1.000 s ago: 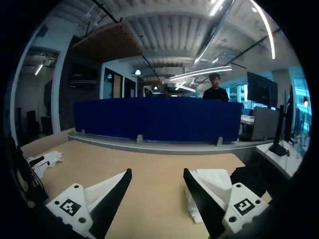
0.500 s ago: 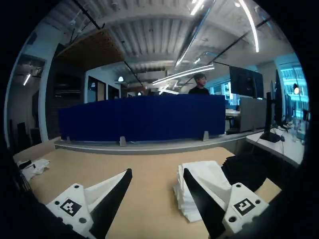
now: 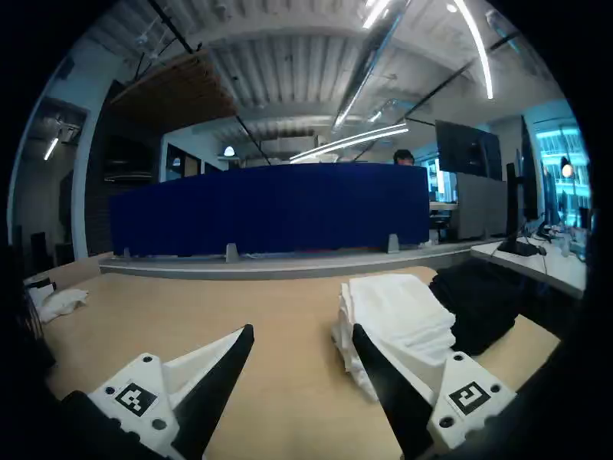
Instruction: Fold towel
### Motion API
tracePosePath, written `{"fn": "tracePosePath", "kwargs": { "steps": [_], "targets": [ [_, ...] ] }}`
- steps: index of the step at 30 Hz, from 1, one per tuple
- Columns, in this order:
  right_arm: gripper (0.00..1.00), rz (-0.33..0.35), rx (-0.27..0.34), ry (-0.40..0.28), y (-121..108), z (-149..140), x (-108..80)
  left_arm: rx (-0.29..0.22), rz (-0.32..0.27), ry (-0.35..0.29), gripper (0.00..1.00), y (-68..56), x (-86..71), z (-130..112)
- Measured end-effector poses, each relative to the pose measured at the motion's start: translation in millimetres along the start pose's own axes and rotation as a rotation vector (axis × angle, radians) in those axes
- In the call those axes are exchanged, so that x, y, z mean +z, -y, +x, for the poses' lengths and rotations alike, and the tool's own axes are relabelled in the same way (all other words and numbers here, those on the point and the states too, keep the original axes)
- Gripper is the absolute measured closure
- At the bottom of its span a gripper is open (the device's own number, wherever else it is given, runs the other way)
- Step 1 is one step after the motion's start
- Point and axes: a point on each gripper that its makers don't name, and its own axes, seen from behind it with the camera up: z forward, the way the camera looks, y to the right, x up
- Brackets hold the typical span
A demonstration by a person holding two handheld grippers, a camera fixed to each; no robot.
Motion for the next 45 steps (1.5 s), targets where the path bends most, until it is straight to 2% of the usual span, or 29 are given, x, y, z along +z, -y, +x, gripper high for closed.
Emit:
{"fn": "tracePosePath", "kwargs": {
  "steps": [14,26,45],
  "targets": [
    [0.00,-0.023,0.011,-0.045,-1.3,-2.5,-2.3,0.000,0.000,0.000,0.05,-0.8,-1.3,0.5],
    [0.00,-0.001,-0.053,-0.093,9.7,1.0,-8.8,0.000,0.000,0.000,0.05,-0.9,-1.6,0.3],
    [0.00,0.006,-0.054,-0.097,12.4,1.0,-9.4,0.001,0.000,0.000,0.05,0.5,-0.4,-0.3]
  ]
}}
